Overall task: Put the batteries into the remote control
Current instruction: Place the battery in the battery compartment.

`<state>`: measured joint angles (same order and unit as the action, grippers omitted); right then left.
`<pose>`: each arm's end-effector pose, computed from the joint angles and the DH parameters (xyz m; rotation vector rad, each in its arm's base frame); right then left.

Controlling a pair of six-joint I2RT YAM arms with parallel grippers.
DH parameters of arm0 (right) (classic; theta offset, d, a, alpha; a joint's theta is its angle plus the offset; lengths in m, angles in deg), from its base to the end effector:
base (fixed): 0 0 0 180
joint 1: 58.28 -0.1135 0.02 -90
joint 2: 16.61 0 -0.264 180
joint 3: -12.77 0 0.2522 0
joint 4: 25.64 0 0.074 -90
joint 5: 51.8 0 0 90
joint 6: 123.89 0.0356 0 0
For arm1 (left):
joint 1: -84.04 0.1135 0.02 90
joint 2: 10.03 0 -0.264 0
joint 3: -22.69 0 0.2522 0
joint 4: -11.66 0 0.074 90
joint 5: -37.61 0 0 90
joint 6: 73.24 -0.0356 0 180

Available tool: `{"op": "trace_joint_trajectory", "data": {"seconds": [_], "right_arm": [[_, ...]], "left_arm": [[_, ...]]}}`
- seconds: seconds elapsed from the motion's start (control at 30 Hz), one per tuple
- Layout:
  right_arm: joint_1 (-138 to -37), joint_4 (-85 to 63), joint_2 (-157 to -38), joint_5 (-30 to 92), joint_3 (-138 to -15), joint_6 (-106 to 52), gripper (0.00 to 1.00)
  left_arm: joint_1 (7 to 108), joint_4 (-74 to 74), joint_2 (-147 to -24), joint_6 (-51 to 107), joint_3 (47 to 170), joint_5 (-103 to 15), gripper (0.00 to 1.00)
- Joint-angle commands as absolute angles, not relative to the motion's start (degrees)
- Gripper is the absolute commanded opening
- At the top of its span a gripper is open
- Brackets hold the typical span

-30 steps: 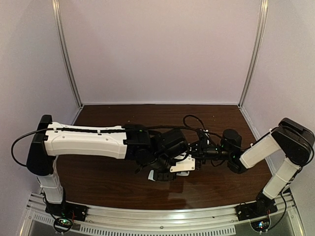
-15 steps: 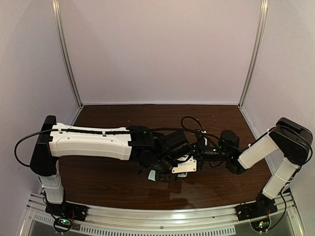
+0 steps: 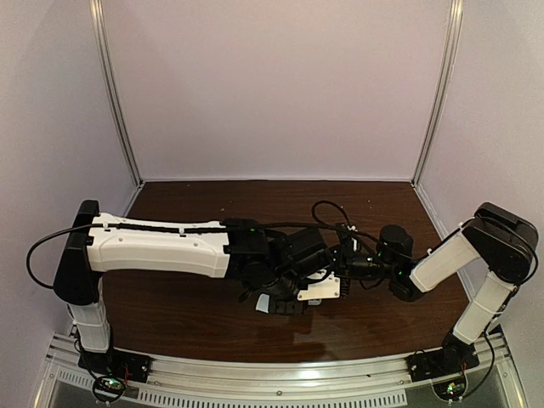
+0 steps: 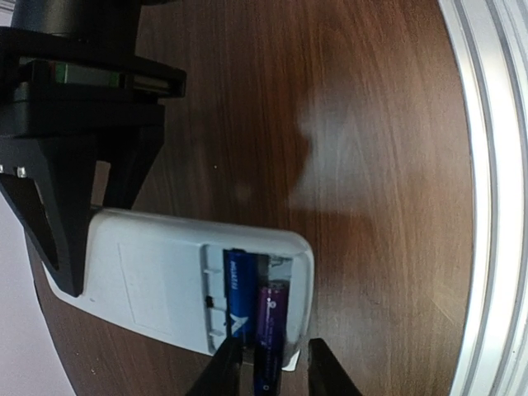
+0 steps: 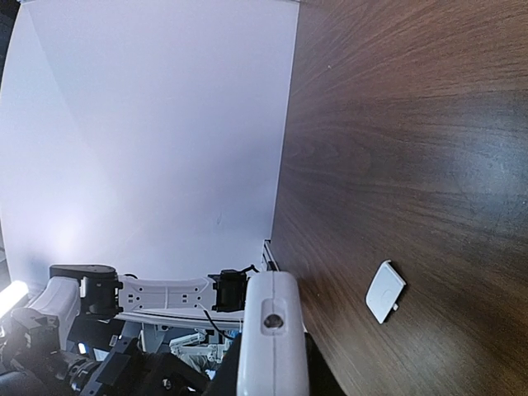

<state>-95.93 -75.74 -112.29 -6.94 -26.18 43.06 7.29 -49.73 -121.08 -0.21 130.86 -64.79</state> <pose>0.2086 0.1928 0.1539 -0.0252 2.1856 1.9964 0.1023 -0.4012 0.2492 1.8862 1.8576 -0.0519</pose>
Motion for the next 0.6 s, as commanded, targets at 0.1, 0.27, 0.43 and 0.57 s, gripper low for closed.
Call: {"op": "trace_joint_trajectory", "data": {"seconds": [0.1,0.27,0.43,0.57], "right_arm": [[-96.4,-81.1,-113.6,-7.0,-26.9,44.6,0.00],[-95.9,-82.1,-113.8,-6.1,-26.8,45.2,0.00],[-95.4,-82.3,-113.4,-6.1,-27.6,45.2,0.00],[-94.9,-83.2,-112.4,-6.4,-28.0,45.3,0.00]], "left_arm": [[7.0,-48.7,-119.2,1.9,131.9,-66.3,0.40],[7.3,-41.8,-113.2,4.5,128.3,-67.3,0.49],[9.1,-32.6,-104.6,9.0,120.5,-66.2,0.62],[15.1,-22.6,-95.1,18.7,110.0,-57.0,0.75]]}}
